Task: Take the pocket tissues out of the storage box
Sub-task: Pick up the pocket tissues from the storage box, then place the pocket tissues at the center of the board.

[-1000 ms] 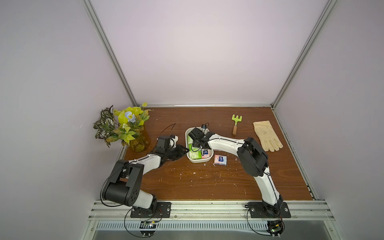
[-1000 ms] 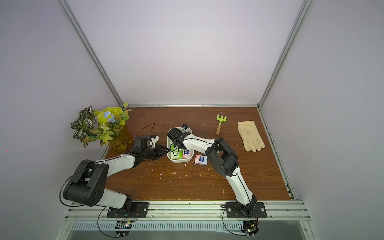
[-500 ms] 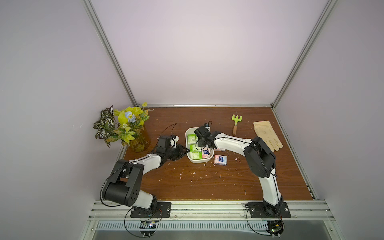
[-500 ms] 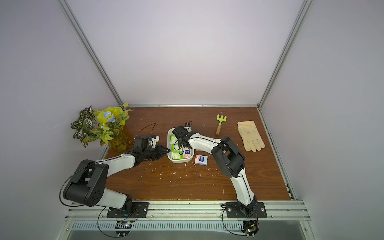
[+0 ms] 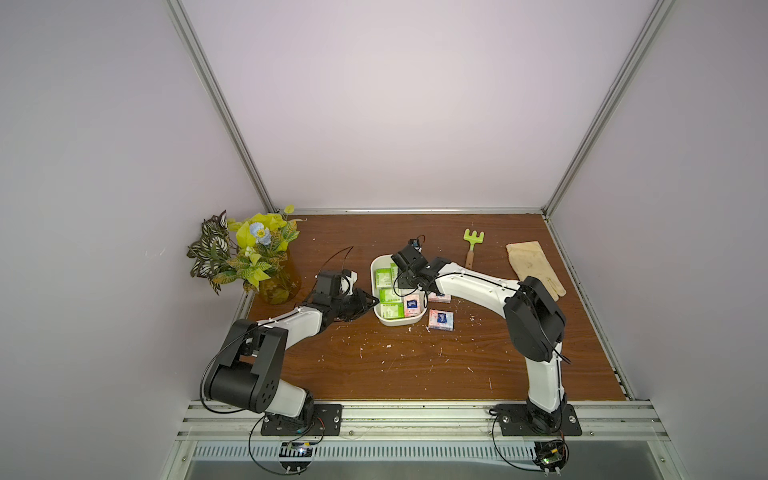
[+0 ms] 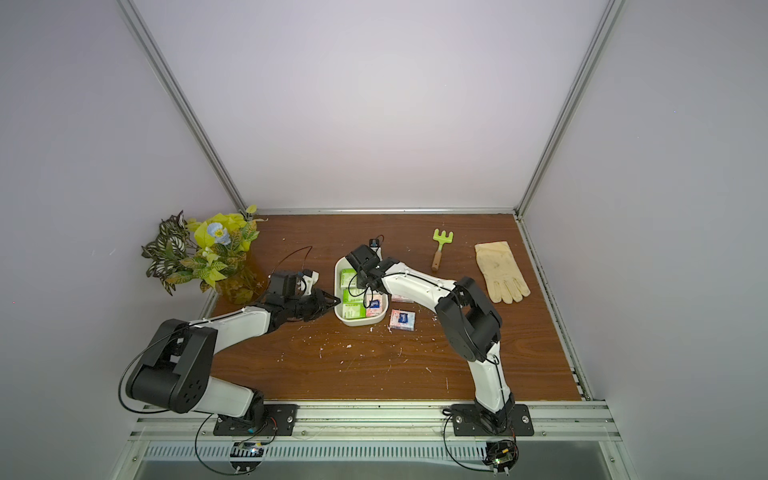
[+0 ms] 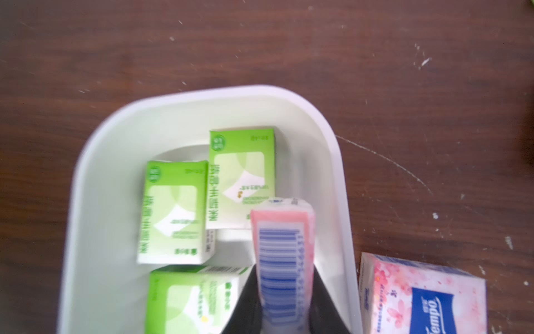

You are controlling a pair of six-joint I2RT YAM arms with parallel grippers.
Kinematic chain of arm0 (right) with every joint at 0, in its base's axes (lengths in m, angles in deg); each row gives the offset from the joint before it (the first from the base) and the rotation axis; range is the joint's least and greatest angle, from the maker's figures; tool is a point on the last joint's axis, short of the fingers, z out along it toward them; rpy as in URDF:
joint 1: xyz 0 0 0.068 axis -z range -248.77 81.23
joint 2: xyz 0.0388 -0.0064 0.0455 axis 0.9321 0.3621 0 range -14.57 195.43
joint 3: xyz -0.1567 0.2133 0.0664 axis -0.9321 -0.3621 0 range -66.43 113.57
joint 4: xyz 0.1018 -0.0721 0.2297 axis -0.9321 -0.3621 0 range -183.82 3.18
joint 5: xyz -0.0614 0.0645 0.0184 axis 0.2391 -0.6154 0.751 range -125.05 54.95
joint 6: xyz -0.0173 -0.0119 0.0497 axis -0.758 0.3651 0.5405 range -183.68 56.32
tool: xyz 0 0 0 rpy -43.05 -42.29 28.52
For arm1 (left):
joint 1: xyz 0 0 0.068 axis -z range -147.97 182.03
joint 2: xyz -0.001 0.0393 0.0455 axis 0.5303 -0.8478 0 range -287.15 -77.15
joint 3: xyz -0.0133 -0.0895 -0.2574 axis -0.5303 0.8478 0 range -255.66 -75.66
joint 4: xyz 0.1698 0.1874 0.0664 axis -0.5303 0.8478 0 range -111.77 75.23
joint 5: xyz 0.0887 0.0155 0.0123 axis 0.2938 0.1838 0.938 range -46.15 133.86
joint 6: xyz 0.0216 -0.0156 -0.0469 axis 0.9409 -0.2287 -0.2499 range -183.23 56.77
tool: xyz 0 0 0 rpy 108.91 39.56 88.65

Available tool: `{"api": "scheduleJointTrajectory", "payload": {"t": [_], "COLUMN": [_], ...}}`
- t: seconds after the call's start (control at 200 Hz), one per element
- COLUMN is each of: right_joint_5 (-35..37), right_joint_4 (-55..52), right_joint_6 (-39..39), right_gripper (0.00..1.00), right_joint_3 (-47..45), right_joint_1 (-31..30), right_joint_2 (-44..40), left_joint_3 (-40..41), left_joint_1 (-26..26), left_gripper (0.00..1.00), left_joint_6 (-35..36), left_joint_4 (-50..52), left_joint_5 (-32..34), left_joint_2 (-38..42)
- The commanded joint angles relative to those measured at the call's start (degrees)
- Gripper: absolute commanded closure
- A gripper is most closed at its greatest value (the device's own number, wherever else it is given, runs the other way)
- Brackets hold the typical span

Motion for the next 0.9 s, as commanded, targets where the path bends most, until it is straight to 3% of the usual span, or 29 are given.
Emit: {"api": "scheduleJointTrajectory", "payload": {"t": [0.0,0.135,0.445,0.696,0.896], "right_joint_5": [-1.81,-3.14,-12.22,-24.01,-27.13], "right_joint_4": [0.08,1.02,2.75,2.99,4.73], "right_joint_6": [-4.12,-10.92,-33.04,-56.95,-71.26], "right_gripper": [0.87,0.87,0.85,0.84,0.82], "right_joint_3": [0.68,-0.65,-7.76,-9.72,-11.17], "right_joint_1": [0.10,1.64,11.64,19.12,21.03], "right_joint_2": [-5.95,-10.77,-21.95,-23.11,-21.49], "left_joint_3": [-1.16,-1.41,-1.57,-0.88,-0.47], "left_joint_1": [0.34,0.34,0.39,-0.49,-1.37], "left_gripper": [0.77,0.77,0.77,0.77,0.77], "left_joint_6": [1.35,1.75,2.74,3.10,3.50], "left_joint_4": [2.88,4.08,6.44,7.76,8.52], "left_joint_5": [2.26,3.06,4.45,5.26,5.03], "left_joint_2": [0.51,0.96,2.13,4.34,5.45]}}
